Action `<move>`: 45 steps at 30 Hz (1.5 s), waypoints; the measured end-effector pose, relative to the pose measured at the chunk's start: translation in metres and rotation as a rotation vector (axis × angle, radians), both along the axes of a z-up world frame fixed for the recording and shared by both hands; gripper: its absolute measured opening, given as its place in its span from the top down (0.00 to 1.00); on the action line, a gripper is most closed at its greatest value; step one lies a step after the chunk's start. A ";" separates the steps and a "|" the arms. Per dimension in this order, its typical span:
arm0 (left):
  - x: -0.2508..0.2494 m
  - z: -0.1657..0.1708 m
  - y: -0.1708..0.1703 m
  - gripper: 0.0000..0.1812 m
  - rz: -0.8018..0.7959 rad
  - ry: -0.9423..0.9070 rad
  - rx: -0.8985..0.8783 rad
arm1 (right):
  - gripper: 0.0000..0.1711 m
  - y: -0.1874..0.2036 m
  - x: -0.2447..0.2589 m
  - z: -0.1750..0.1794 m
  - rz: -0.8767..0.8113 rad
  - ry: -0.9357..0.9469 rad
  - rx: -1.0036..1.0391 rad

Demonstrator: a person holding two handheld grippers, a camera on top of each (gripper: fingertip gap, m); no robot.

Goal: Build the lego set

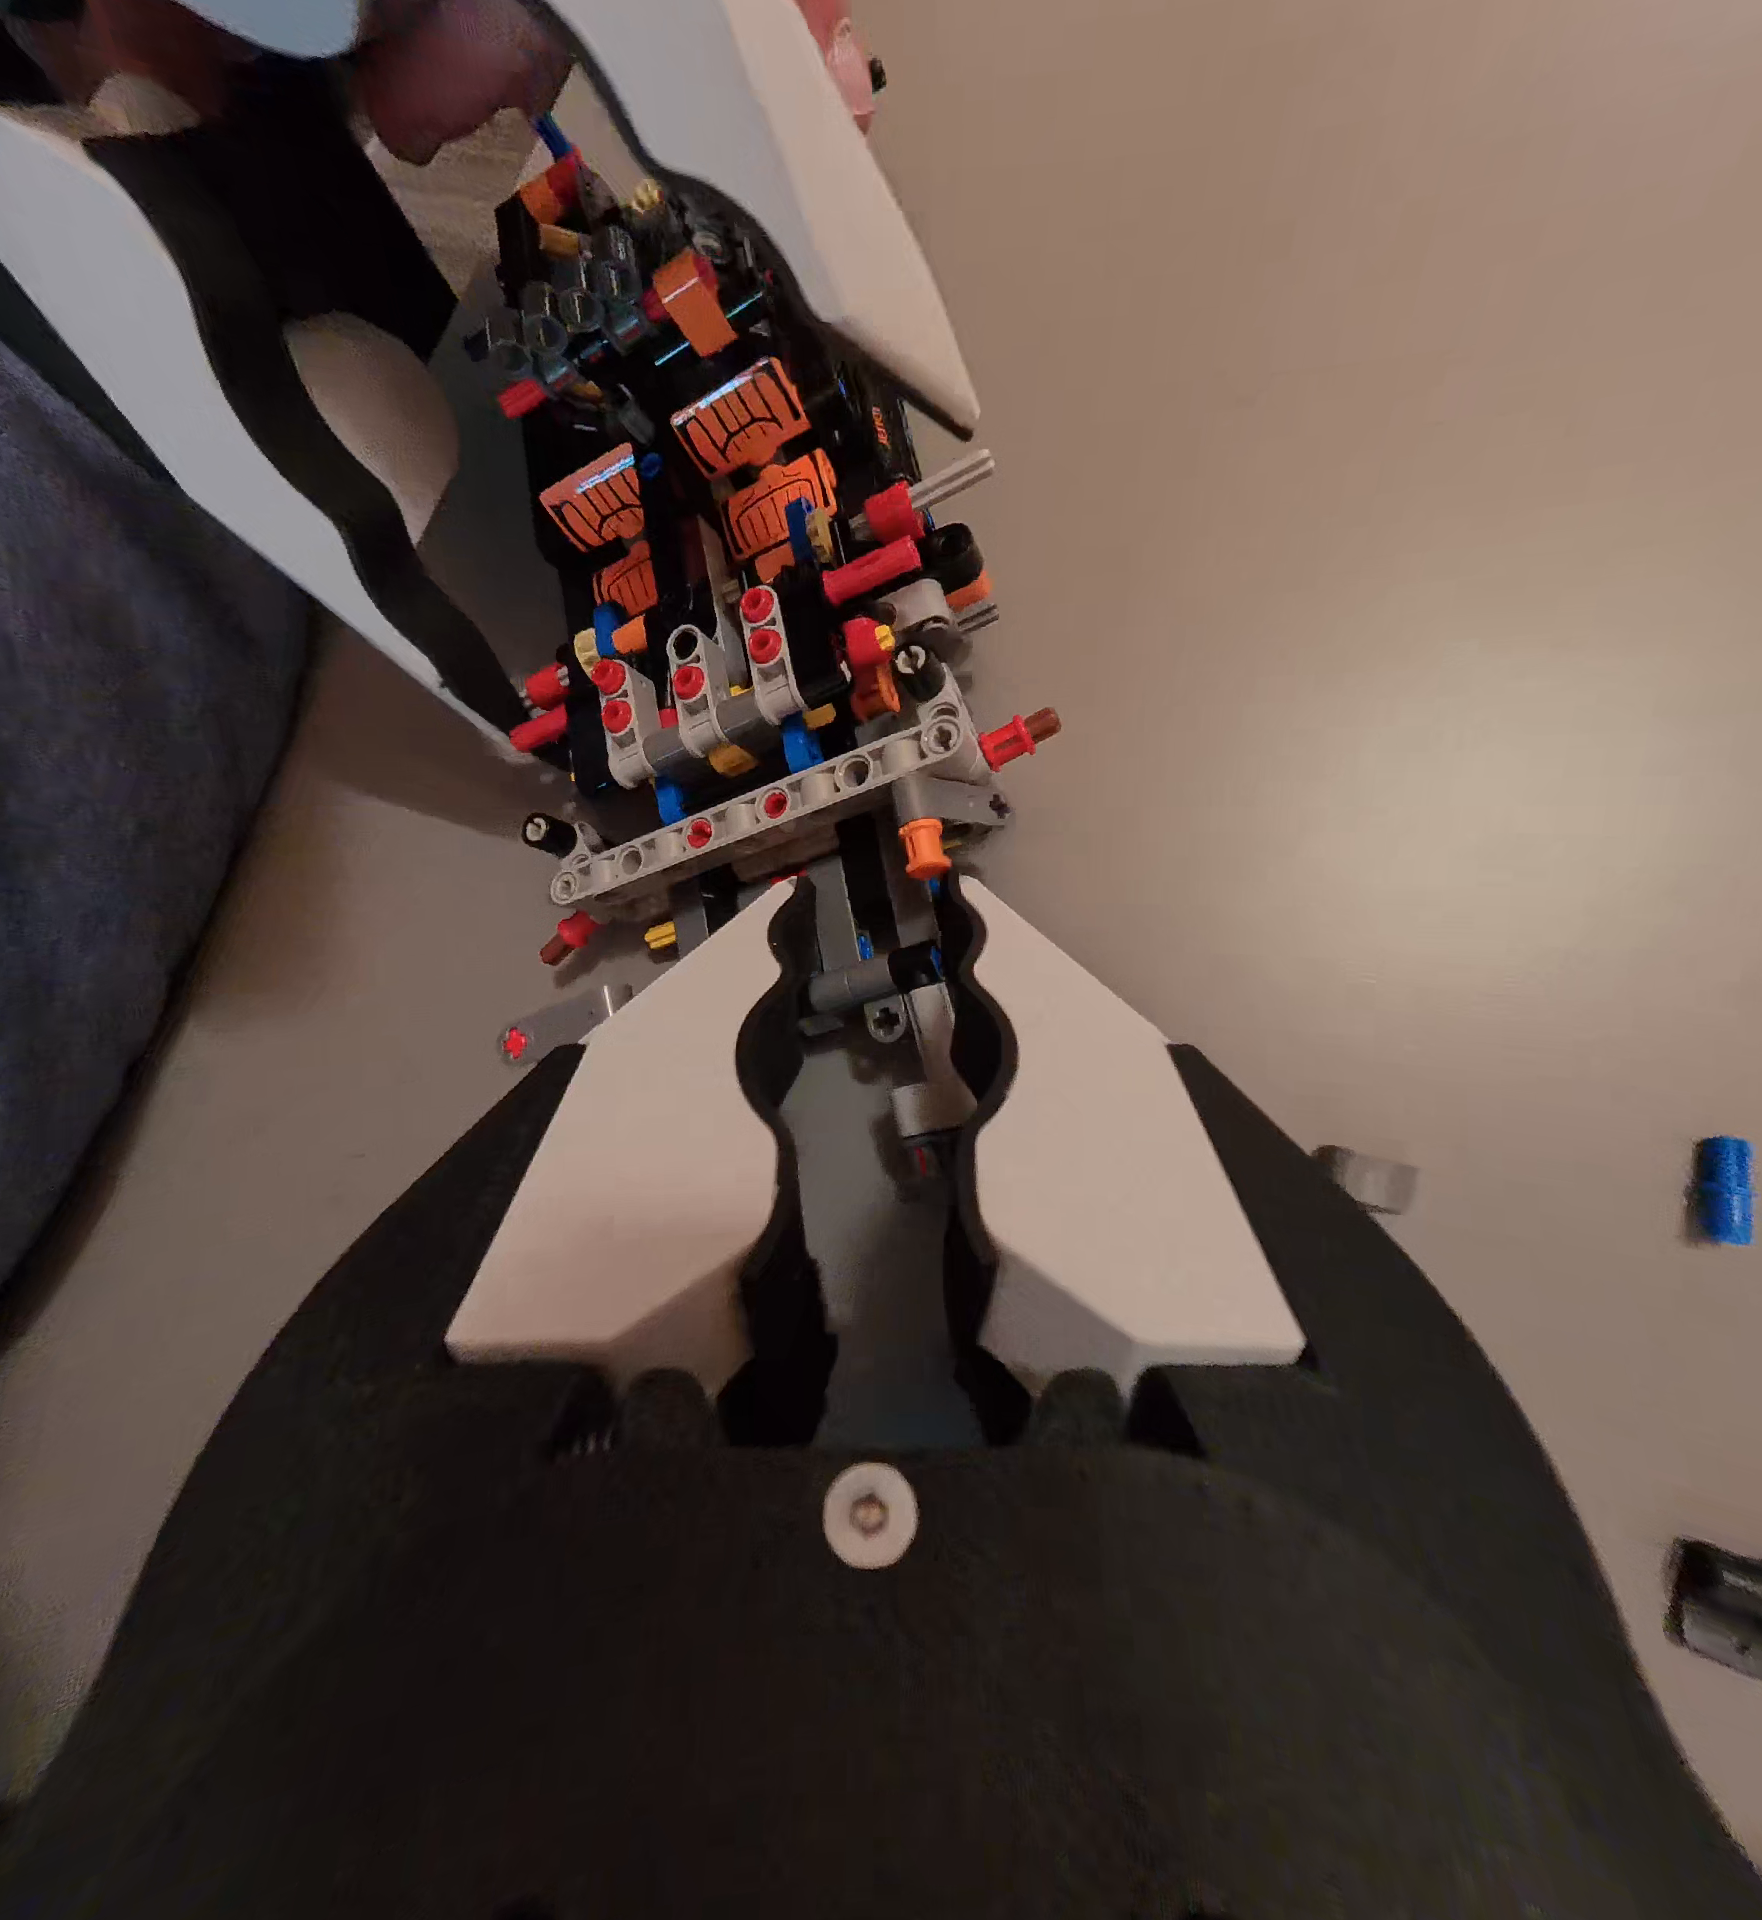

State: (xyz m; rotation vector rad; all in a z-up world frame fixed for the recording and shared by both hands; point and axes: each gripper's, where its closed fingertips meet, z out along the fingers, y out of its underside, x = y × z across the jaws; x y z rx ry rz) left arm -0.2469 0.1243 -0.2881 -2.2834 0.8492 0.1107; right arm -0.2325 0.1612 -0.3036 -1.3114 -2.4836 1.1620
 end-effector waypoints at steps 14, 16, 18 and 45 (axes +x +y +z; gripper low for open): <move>-0.022 -0.009 -0.020 0.56 -0.025 -0.338 -0.448 | 0.98 -0.007 0.013 0.004 -0.017 0.112 0.113; -0.015 -0.016 -0.024 0.57 -0.067 -0.375 -0.543 | 0.98 -0.007 0.014 0.004 -0.016 0.115 0.119; -0.008 -0.017 -0.024 0.57 -0.113 -0.417 -0.584 | 0.98 -0.008 0.016 0.006 -0.015 0.117 0.106; -0.011 -0.016 -0.024 0.59 -0.074 -0.180 -0.454 | 0.66 -0.011 0.037 0.006 -0.143 -0.033 -0.005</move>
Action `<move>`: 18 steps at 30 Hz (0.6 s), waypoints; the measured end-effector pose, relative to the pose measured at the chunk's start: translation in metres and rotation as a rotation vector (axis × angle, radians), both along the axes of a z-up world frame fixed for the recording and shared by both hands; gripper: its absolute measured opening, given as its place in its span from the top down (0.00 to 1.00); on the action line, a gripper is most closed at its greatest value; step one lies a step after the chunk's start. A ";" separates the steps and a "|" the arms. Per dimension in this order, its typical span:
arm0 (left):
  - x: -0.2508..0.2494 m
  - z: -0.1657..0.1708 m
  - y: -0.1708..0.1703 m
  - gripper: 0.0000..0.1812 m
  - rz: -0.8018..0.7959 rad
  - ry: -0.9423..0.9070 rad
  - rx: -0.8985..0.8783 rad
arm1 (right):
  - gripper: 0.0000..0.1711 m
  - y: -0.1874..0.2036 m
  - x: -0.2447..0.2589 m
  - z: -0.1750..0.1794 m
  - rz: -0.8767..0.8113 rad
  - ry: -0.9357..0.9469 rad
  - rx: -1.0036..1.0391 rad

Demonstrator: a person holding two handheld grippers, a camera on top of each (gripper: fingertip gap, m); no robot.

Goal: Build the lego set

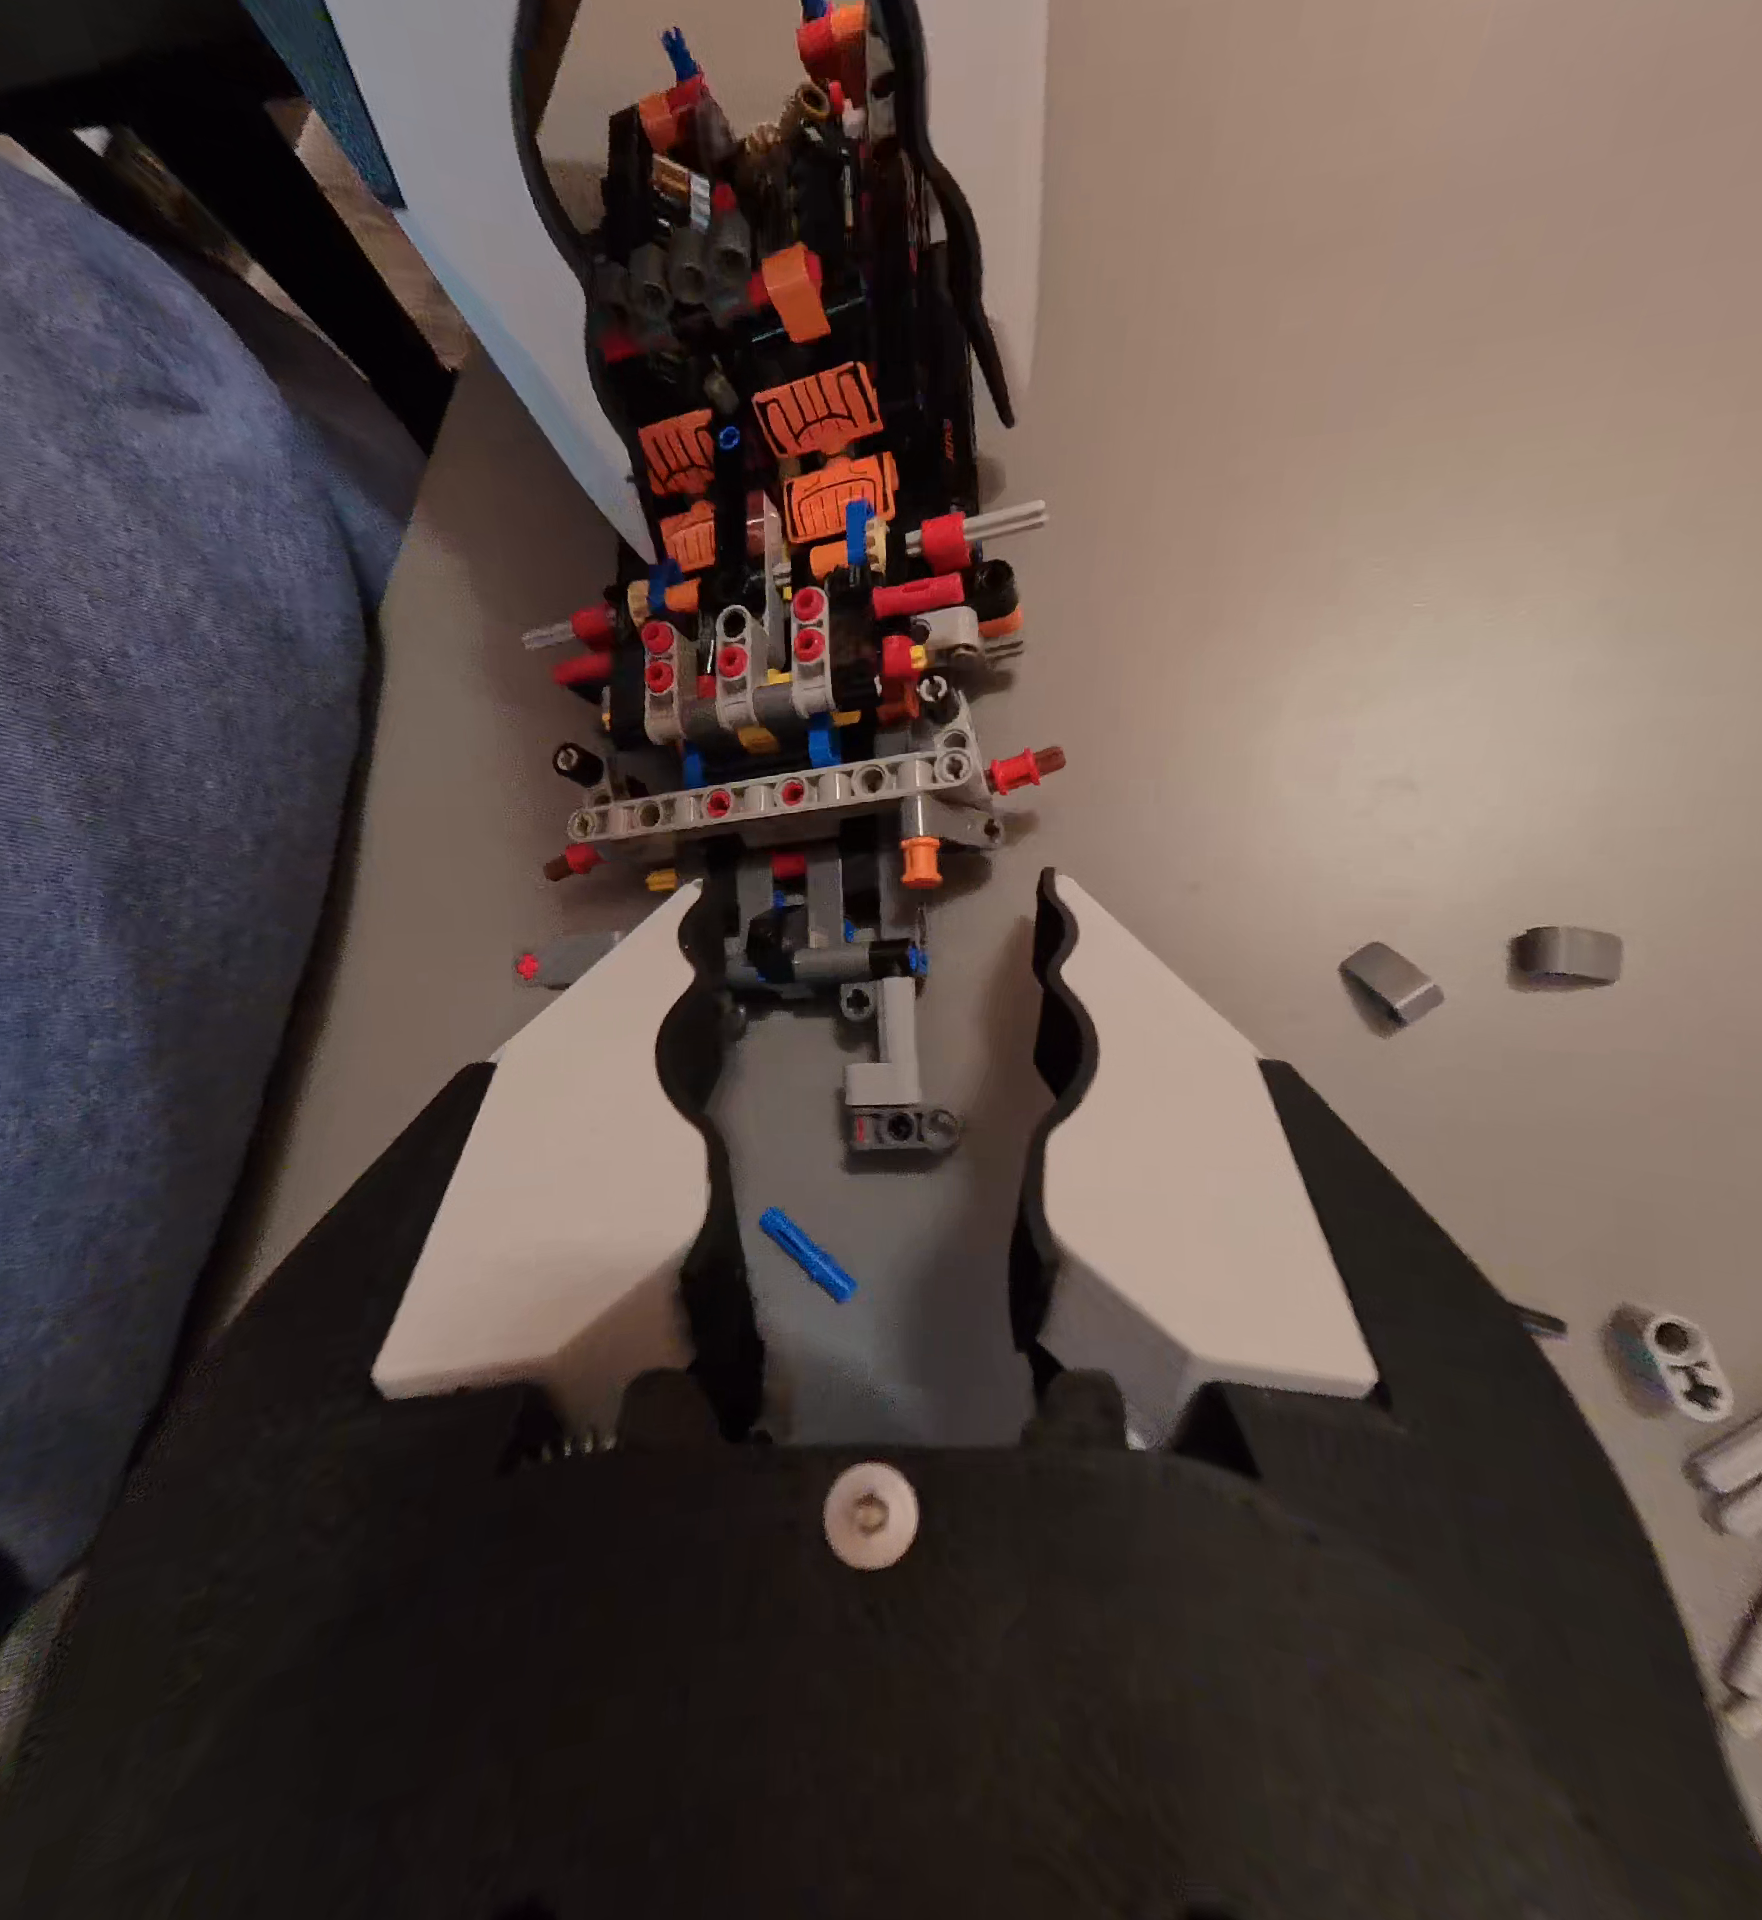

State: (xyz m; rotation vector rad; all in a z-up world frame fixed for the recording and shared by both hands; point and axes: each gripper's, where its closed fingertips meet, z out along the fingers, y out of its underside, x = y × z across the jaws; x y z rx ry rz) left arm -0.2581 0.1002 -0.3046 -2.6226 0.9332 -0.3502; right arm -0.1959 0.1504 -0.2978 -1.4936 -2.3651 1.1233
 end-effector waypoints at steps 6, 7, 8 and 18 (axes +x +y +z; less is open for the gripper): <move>0.006 -0.002 -0.003 0.58 -0.016 -0.020 -0.004 | 0.70 0.005 0.008 -0.003 -0.053 -0.049 -0.088; 0.009 -0.001 -0.005 0.63 -0.031 -0.029 -0.001 | 0.71 0.006 0.008 -0.002 -0.065 -0.052 -0.109; 0.011 0.000 -0.005 0.63 -0.042 -0.021 0.021 | 0.72 0.006 0.007 -0.001 -0.077 -0.052 -0.132; 0.019 -0.002 -0.009 0.73 -0.049 0.042 0.114 | 0.88 0.001 0.003 -0.013 -0.040 -0.165 -0.154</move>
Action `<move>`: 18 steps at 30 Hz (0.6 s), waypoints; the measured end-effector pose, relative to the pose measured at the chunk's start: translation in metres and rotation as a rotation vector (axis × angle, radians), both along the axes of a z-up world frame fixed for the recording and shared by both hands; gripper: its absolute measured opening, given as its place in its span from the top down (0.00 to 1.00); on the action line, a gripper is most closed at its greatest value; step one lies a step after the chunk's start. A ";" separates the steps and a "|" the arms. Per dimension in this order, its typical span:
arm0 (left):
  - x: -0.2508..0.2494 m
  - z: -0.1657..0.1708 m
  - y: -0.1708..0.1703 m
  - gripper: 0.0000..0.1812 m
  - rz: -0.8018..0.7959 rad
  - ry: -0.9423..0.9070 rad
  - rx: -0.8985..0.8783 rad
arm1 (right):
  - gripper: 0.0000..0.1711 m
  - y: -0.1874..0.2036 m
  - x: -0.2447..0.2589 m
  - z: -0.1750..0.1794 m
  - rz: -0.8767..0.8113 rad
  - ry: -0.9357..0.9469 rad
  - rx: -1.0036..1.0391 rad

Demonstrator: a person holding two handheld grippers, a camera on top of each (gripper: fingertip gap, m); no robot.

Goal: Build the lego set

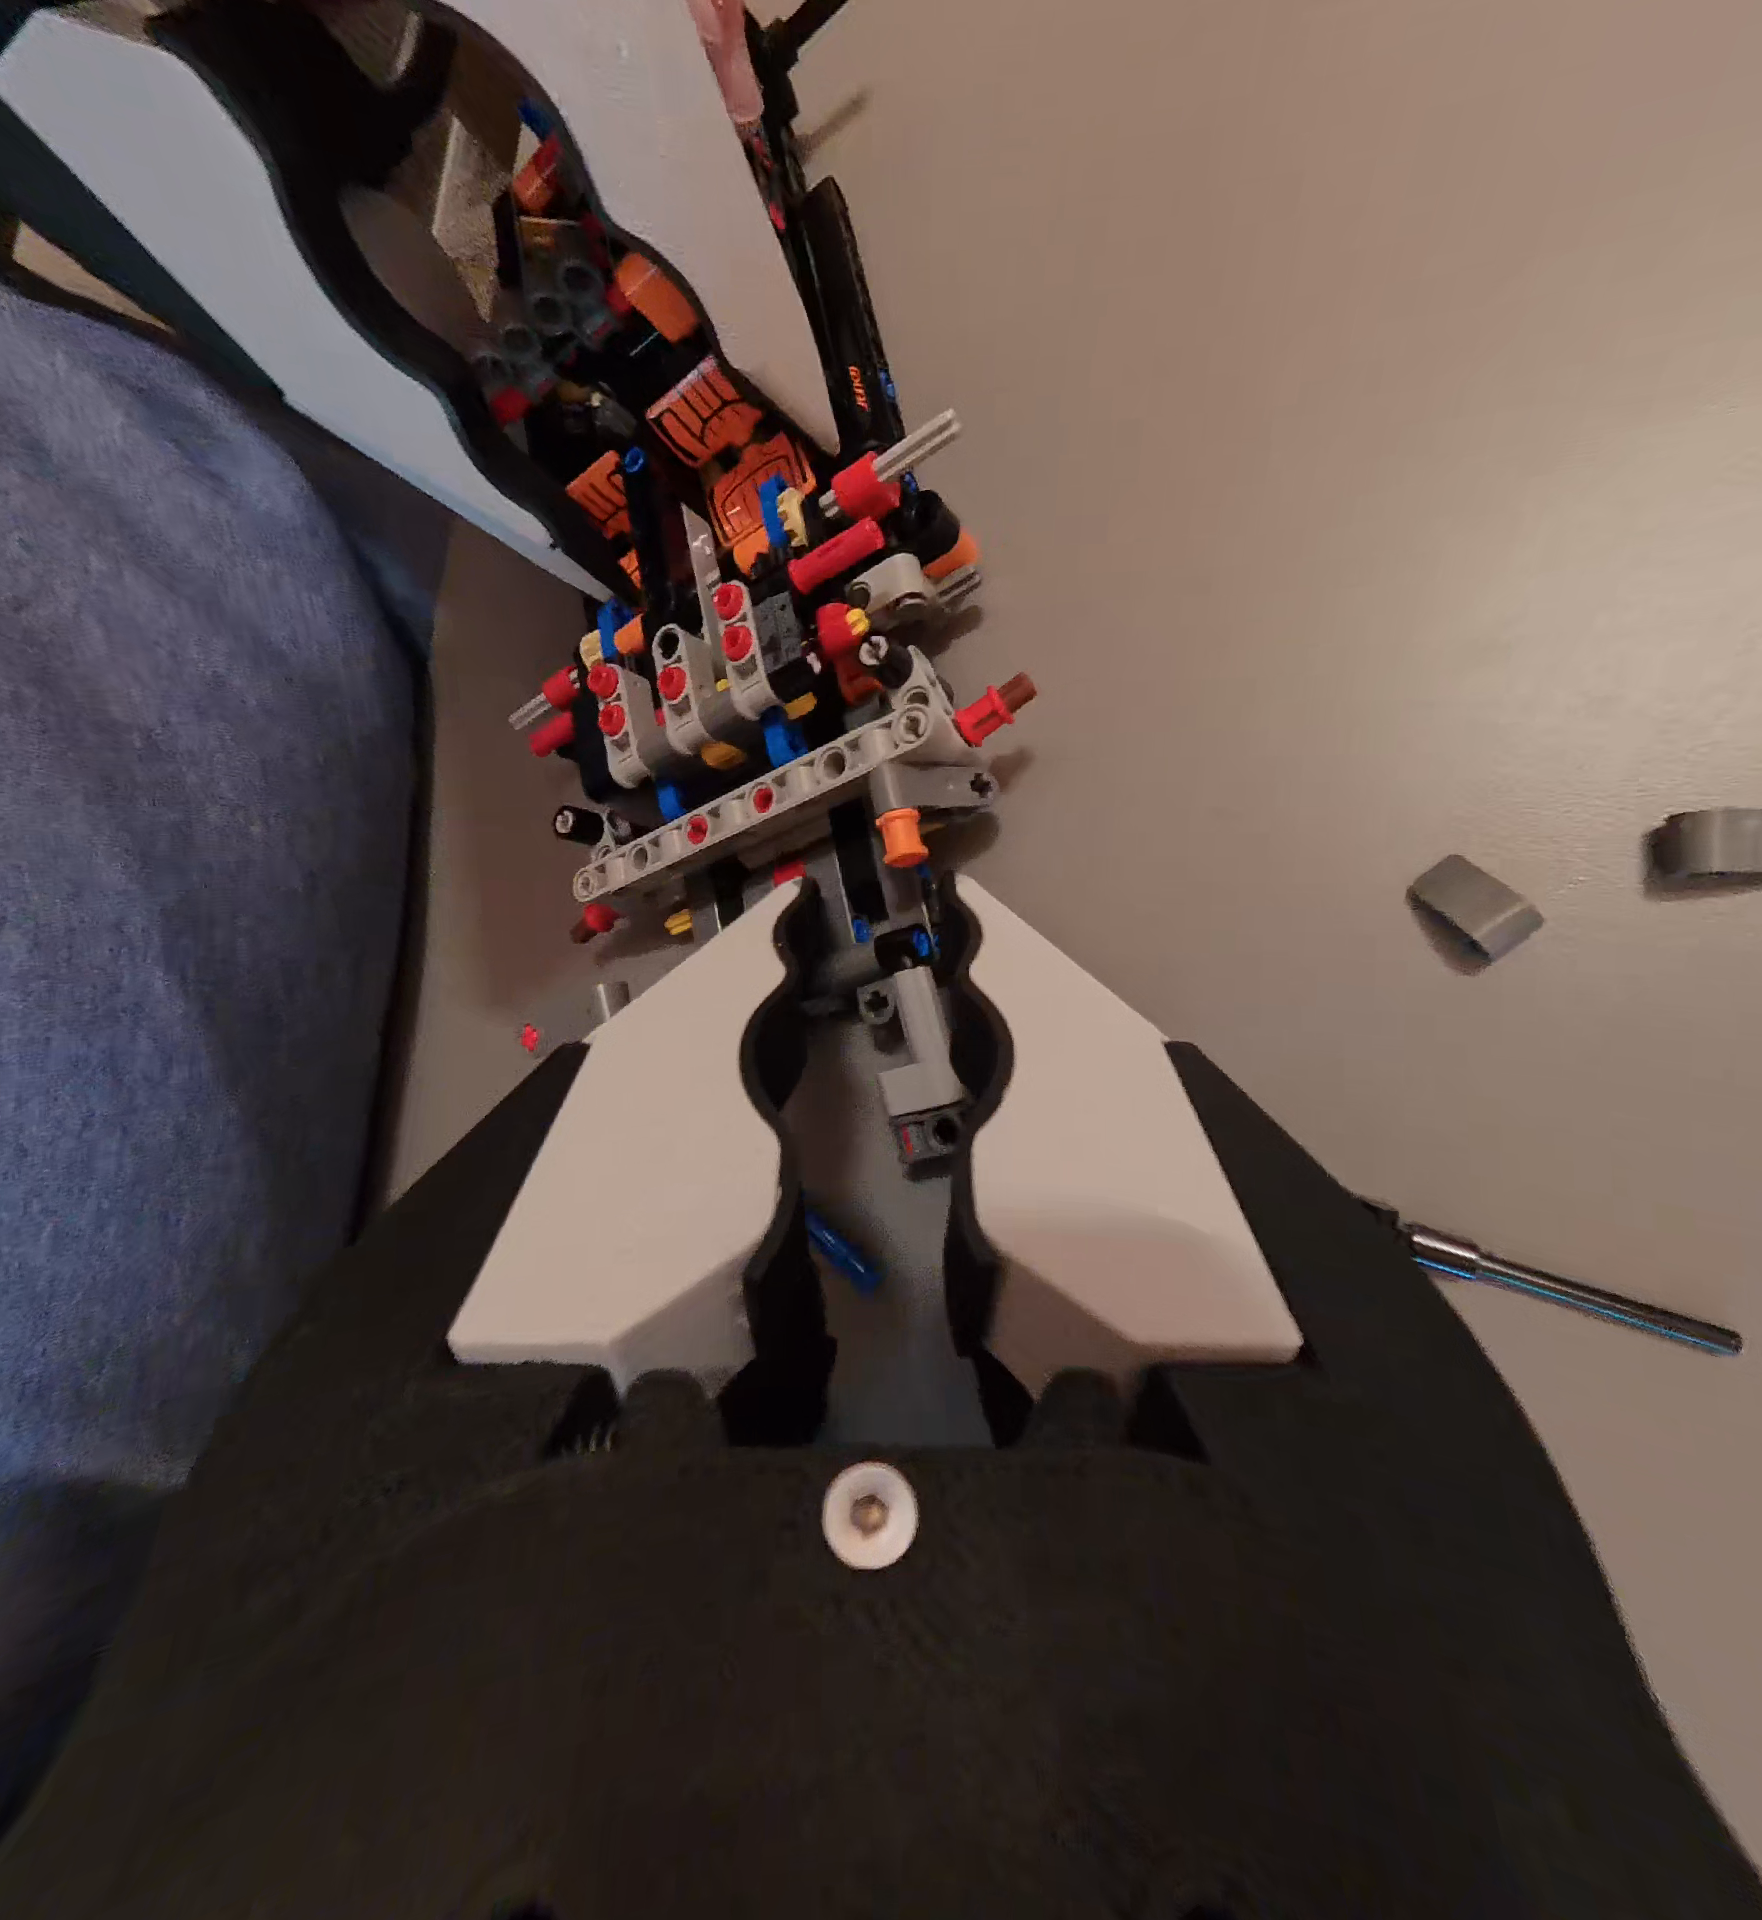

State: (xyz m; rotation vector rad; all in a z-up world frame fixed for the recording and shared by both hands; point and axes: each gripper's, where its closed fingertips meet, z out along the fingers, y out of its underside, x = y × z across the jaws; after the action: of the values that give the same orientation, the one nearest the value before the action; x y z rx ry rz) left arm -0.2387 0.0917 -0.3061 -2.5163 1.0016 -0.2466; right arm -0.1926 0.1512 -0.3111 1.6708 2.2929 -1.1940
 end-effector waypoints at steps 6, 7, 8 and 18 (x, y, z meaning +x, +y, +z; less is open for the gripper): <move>0.000 0.001 0.000 0.73 0.006 0.020 0.041 | 0.95 0.003 0.001 0.000 -0.004 0.005 -0.034; 0.001 0.002 0.000 0.72 0.006 0.024 0.052 | 0.95 0.002 0.002 0.000 -0.005 0.008 -0.048; 0.002 0.002 0.000 0.72 0.005 0.031 0.062 | 0.95 0.002 0.003 0.000 -0.010 0.013 -0.057; 0.002 0.010 0.006 0.71 0.030 0.125 0.249 | 0.96 0.005 0.011 0.007 -0.037 0.087 -0.029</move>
State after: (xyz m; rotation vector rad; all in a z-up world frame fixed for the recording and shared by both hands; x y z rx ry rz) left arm -0.2369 0.0977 -0.2964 -2.3401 0.9750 0.0429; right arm -0.1819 0.1558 -0.3042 1.6905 2.2914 -1.3268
